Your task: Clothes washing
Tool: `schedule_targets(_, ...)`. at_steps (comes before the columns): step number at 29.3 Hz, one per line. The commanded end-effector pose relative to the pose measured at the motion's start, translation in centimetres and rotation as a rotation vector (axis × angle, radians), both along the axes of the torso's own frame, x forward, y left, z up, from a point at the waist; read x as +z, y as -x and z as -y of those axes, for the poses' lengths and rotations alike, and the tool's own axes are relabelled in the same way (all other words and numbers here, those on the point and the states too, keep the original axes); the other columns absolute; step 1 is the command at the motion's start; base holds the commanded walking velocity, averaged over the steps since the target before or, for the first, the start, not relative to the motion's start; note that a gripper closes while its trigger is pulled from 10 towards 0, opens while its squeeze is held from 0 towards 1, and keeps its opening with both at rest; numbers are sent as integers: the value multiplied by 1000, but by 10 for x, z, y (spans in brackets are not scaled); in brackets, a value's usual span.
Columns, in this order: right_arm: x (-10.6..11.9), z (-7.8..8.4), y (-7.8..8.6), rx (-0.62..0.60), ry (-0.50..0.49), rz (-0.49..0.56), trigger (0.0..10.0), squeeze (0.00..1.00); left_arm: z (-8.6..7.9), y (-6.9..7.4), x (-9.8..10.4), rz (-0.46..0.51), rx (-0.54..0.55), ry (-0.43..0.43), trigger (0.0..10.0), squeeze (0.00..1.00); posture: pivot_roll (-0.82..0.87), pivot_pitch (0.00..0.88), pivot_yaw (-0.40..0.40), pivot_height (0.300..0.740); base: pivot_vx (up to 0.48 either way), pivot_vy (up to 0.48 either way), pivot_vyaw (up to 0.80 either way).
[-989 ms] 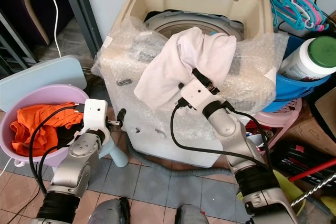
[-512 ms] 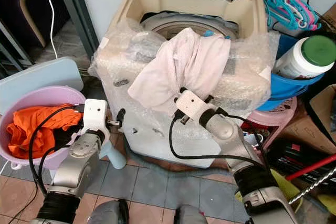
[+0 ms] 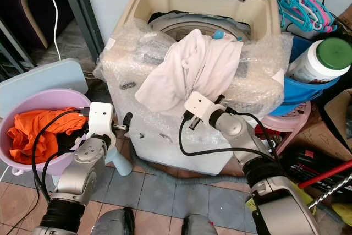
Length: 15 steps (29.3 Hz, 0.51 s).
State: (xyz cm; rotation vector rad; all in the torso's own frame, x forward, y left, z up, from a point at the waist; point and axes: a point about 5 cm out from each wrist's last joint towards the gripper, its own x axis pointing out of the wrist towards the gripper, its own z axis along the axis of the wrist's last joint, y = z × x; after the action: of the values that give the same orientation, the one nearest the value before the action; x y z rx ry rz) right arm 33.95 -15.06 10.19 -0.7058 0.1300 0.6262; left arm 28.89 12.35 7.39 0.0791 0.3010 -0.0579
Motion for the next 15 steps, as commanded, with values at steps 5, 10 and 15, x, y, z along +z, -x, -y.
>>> schedule_targets(5,11,-6,-6,19,-140,-54,0,0,0,0,-3,-4,6,-9,10000,0,-19,78,-1,740,0,0,0)
schedule_targets(10,53,-6,-2,406,-153,-186,0,0,3,-4,-1,6,-2,-12,10000,0,-33,68,-2,740,0,0,0)
schedule_targets(15,259,52,-62,-73,-412,460,0,0,4,-6,0,15,3,-10,10000,0,-31,58,-6,740,0,0,0)
